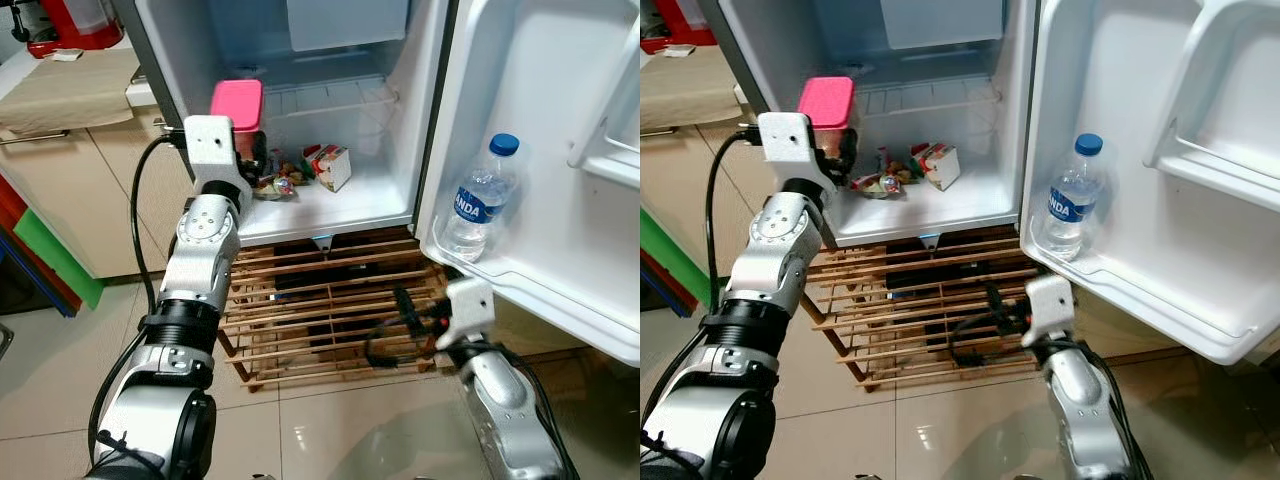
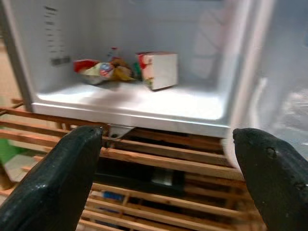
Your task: Restocking fridge
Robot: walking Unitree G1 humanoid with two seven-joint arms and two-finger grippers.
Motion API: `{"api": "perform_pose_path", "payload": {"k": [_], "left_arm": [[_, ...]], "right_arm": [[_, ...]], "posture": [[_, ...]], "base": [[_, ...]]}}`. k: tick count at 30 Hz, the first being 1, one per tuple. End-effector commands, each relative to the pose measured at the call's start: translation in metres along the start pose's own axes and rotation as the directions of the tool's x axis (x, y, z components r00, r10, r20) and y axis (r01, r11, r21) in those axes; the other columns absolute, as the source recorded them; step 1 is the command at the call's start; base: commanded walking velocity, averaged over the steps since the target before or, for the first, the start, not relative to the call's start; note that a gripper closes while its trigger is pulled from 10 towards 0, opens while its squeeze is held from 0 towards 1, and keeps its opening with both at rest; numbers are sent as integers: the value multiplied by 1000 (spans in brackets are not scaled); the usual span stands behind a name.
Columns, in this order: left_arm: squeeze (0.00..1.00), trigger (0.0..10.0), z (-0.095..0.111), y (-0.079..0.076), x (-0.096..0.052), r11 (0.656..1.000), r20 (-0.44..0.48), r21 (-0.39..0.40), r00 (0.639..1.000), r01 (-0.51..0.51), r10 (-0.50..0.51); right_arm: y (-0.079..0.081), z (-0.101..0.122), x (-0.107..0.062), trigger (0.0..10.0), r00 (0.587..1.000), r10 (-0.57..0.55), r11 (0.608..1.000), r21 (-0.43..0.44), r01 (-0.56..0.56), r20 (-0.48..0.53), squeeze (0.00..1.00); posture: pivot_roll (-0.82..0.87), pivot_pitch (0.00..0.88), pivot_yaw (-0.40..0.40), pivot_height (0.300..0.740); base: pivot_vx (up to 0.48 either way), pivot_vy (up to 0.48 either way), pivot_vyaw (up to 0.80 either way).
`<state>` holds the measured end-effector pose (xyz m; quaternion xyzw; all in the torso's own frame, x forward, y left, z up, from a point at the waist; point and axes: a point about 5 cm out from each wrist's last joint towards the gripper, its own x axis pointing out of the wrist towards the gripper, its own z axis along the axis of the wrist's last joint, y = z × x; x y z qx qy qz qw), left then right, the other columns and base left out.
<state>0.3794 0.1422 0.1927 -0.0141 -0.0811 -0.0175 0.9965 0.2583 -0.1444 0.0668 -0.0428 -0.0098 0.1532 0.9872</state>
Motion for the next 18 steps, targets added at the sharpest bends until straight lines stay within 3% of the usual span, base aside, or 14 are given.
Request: {"api": "perform_pose_path", "payload": {"k": [1,18], "left_arm": [[0,10000,7,-1,4,1000,29,-4,1000,8,-8],[0,10000,2,-11,0,999,36,-29,999,22,-21]], "right_arm": [[2,0,2,10000,1000,12,1000,-10,-12,5,0],[9,11,8,10000,997,54,999,-1,-54,54,0]], "posture": [[-100,0,116,740],[-101,0,111,740]], "base": [[375,0,0],[476,0,0]]}}
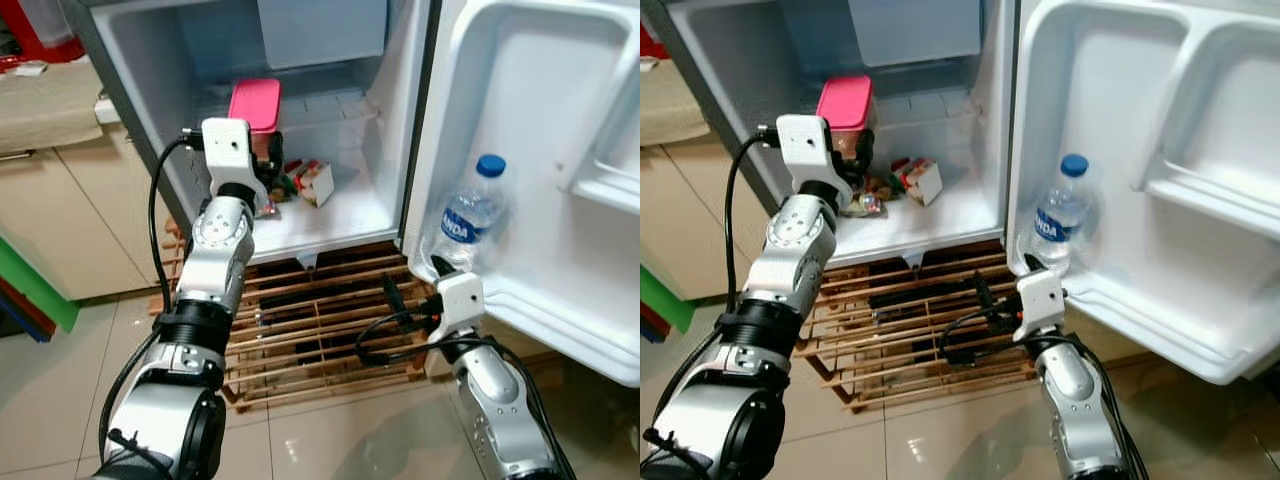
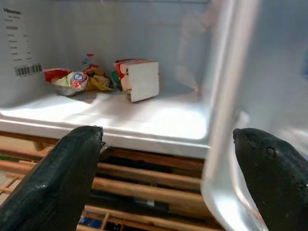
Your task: Restocking fridge
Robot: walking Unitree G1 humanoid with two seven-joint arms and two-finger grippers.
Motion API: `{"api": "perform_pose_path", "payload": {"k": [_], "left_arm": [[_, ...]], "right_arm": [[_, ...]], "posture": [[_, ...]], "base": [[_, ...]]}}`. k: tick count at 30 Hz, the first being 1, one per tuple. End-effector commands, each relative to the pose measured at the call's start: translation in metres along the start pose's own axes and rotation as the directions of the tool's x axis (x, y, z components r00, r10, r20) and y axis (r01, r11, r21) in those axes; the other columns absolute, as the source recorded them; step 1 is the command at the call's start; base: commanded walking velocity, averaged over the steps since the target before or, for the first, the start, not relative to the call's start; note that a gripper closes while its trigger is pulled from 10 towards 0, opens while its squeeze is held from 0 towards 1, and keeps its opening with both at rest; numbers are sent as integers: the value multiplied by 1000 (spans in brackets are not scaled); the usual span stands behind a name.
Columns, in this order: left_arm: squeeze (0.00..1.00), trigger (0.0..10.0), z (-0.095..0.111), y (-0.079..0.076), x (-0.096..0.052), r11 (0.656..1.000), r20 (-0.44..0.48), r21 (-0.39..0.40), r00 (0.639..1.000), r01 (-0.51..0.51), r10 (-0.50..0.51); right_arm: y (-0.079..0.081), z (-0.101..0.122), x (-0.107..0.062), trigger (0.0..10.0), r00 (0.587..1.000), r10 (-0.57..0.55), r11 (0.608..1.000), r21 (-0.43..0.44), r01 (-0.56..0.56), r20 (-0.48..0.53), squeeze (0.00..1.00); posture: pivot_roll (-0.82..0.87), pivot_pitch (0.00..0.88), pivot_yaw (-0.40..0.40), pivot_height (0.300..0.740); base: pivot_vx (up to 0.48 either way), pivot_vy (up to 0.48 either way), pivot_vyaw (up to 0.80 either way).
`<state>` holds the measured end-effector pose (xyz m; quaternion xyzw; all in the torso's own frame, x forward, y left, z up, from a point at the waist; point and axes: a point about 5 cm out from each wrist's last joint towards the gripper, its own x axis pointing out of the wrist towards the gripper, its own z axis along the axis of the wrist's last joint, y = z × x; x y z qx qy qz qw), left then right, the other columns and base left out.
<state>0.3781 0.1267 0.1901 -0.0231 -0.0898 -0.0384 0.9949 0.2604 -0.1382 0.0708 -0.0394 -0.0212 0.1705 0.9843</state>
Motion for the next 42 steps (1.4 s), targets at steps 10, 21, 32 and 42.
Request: {"api": "perform_pose_path", "payload": {"k": [10,21,32,42], "left_arm": [[0,10000,6,-7,-13,998,37,-38,998,-58,59],[0,10000,2,2,-9,996,-19,-34,996,-83,82],[0,10000,-1,35,6,987,-102,20,981,-161,162],[0,10000,-10,30,-2,989,-114,0,982,-151,150]], "right_arm": [[8,7,-3,10000,999,34,999,9,-35,29,0],[5,21,-10,10000,997,61,998,-33,-59,53,0],[25,63,-3,10000,961,262,964,9,-264,93,0],[-41,8,-57,10000,967,40,989,-124,-74,-252,0]], "posture": [[-103,0,107,740],[-106,0,107,740],[-113,0,120,740],[-121,3,106,740]], "base": [[278,0,0],[0,0,0],[0,0,0],[0,0,0]]}}
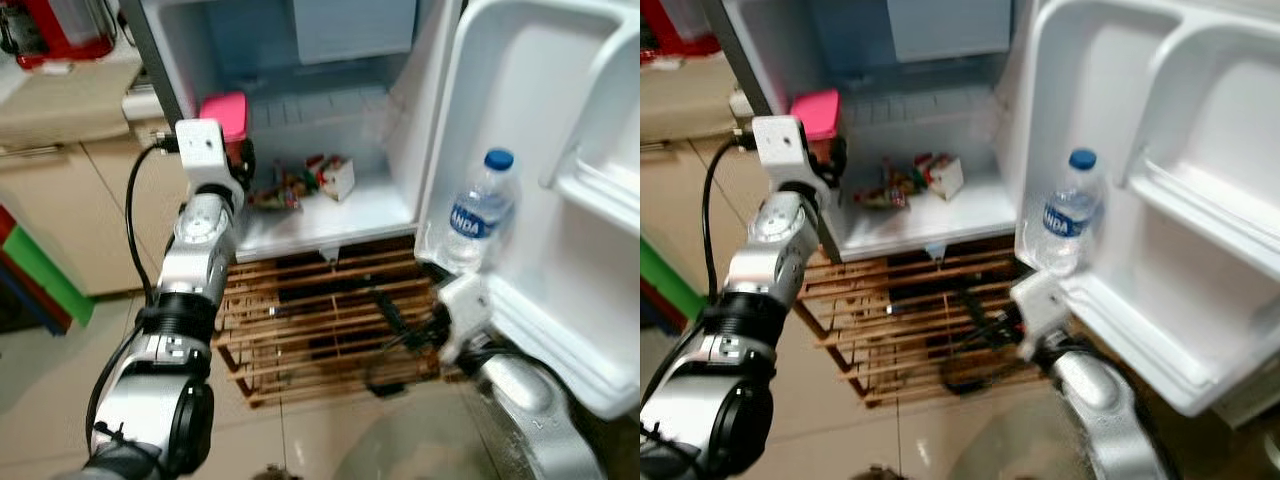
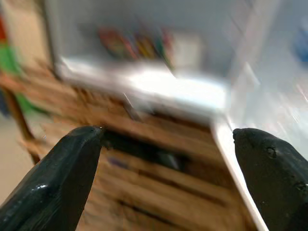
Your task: Restocking fridge
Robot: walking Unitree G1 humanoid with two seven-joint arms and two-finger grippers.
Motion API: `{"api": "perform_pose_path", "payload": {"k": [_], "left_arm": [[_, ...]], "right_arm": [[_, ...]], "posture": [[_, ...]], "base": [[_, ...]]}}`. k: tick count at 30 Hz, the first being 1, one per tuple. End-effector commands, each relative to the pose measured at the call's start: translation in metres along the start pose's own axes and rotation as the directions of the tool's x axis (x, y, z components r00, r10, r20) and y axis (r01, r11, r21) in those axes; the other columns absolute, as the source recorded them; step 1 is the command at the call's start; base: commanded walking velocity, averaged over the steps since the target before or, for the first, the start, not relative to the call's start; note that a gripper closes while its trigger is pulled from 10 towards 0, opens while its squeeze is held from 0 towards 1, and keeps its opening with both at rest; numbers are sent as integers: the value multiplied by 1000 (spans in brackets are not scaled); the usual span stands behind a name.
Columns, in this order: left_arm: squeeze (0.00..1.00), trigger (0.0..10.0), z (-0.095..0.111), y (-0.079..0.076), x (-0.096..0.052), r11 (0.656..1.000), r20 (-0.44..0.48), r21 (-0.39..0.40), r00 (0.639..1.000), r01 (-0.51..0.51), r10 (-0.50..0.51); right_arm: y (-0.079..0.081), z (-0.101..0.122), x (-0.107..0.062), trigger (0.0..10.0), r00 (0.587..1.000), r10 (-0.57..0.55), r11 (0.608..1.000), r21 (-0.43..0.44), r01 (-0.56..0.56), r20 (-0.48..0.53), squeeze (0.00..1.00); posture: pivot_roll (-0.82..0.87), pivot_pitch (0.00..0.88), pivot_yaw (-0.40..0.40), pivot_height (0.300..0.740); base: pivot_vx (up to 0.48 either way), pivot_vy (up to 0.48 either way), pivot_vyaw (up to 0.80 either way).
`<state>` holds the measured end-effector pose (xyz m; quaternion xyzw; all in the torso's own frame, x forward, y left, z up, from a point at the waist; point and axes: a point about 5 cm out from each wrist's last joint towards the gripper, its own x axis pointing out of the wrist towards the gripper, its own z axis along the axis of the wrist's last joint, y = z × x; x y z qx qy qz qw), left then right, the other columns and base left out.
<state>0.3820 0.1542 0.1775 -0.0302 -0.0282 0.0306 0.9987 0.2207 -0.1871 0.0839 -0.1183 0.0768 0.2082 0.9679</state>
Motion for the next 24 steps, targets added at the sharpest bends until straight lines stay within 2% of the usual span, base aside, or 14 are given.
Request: {"api": "perform_pose_path", "payload": {"k": [1,3,5,6,7,9,10,12,14,17,18,19,24], "left_arm": [[0,10000,1,2,-1,1000,5,-3,1000,-9,9],[0,10000,0,2,-2,1000,1,-4,1000,-10,10],[0,10000,-1,2,-2,1000,-2,-5,1000,-12,12],[0,10000,-1,2,-2,1000,-2,-5,1000,-12,12],[0,10000,-1,2,-2,1000,-3,-4,1000,-12,12],[0,10000,-1,2,-2,1000,-3,-4,1000,-12,12],[0,10000,-1,2,-3,1000,-2,-3,1000,-11,11],[0,10000,0,2,-3,1000,0,-1,1000,-10,10],[0,10000,1,3,-2,1000,5,2,1000,-9,9],[0,10000,4,2,-2,1000,19,6,1000,-6,6],[0,10000,5,1,-2,1000,25,8,1000,0,0],[0,10000,5,1,-2,1000,25,8,1000,0,0],[0,10000,7,-8,-3,999,55,21,998,28,-29]], "right_arm": [[-10,-8,-6,10000,997,-46,999,-14,46,-54,0],[-16,-12,-10,10000,994,-81,997,3,82,-69,0],[-30,-18,-15,10000,980,-167,986,-38,164,-104,0],[-30,-18,-15,10000,980,-167,986,-38,164,-104,0],[-44,-24,-18,10000,956,-257,965,-90,246,-139,0],[-48,-25,-18,10000,948,-282,958,-100,269,-146,0],[-58,-25,-19,10000,927,-346,936,-116,331,-145,0],[-60,-24,-19,10000,924,-357,932,-119,343,-136,0],[-52,-6,-11,10000,950,-307,950,-80,302,-49,0],[-22,23,1,10000,983,-159,987,0,160,88,0],[-10,31,6,10000,987,-106,994,22,104,121,0],[-10,31,6,10000,987,-106,994,22,104,121,0],[23,50,19,10000,979,28,992,116,-52,201,0]], "posture": [[-121,3,106,740],[-121,3,106,740],[-126,5,105,740],[-126,5,105,740],[-127,7,109,740],[-127,7,109,740],[-123,7,111,740],[-123,7,111,740],[-122,2,113,740],[-122,0,113,740],[-122,0,112,740],[-122,0,112,740],[-122,0,110,740]], "base": [[0,0,0],[0,0,0],[0,0,0],[0,0,0],[0,0,0],[0,0,0],[0,0,0],[0,0,0],[0,0,0],[0,0,0],[0,0,0],[0,0,0],[0,0,0]]}}
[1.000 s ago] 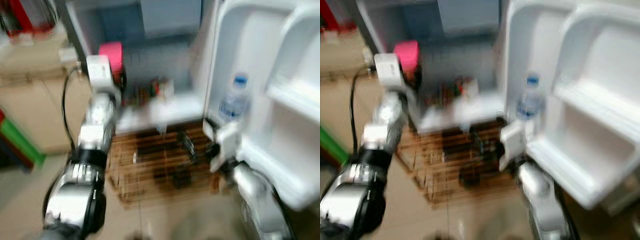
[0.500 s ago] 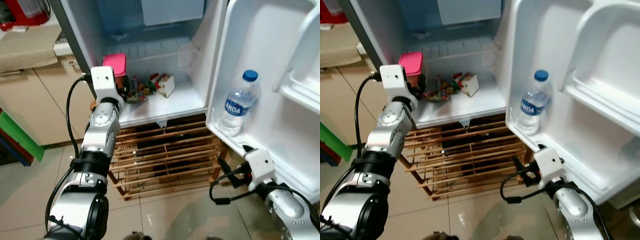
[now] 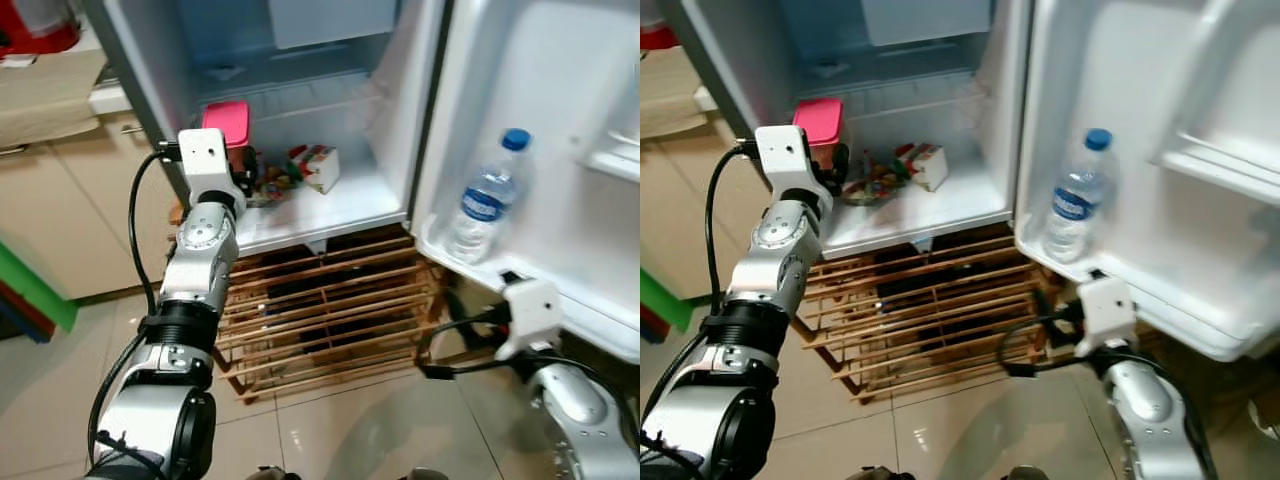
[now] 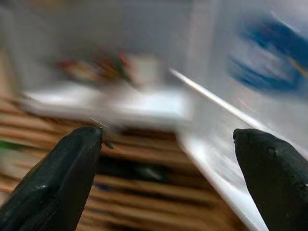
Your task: Restocking fridge
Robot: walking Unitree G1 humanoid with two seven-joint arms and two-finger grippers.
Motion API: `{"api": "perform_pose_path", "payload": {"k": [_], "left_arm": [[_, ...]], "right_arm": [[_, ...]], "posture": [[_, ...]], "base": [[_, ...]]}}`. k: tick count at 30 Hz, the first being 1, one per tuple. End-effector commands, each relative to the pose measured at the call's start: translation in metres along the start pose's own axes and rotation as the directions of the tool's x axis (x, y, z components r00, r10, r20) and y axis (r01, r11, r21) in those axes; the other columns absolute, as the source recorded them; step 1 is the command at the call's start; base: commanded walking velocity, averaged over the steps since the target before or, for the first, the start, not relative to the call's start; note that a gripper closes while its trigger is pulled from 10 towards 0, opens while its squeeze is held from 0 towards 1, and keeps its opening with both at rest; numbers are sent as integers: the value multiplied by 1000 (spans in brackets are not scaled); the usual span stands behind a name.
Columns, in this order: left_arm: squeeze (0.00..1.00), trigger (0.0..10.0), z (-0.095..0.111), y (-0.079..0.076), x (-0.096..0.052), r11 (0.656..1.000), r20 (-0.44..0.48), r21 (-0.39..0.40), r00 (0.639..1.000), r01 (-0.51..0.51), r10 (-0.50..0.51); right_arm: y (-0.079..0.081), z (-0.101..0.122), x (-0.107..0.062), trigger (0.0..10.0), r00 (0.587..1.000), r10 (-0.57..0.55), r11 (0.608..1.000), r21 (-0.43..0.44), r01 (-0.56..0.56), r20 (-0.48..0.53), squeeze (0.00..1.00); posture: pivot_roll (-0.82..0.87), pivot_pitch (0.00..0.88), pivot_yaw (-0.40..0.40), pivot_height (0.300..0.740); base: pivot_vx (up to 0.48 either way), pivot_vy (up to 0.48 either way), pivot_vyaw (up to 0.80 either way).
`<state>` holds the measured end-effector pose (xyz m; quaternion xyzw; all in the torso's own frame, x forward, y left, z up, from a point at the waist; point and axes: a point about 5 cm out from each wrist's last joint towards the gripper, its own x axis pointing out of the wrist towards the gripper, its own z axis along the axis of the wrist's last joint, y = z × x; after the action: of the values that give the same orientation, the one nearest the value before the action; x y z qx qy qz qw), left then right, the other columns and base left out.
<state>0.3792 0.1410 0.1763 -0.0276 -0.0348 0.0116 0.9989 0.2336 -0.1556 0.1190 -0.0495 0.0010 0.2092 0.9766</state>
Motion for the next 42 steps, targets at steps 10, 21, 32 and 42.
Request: {"api": "perform_pose_path", "payload": {"k": [10,21,32,42], "left_arm": [[0,10000,10,4,2,1000,46,22,999,-13,12],[0,10000,12,4,3,1000,52,15,999,-18,17],[0,10000,11,2,4,1000,51,7,999,-17,17],[0,10000,12,2,4,1000,53,3,999,-15,15]], "right_arm": [[34,13,17,10000,970,245,958,149,-243,11,0],[14,-8,17,10000,979,179,981,98,-170,-98,0],[-14,-30,-7,10000,975,84,996,21,-82,-207,0],[-40,-17,-1,10000,988,-63,998,-35,59,-144,0]], "posture": [[-122,0,110,740],[-113,0,97,740],[-126,0,101,740],[-126,0,101,740]], "base": [[0,0,0],[0,0,0],[0,0,0],[0,0,0]]}}
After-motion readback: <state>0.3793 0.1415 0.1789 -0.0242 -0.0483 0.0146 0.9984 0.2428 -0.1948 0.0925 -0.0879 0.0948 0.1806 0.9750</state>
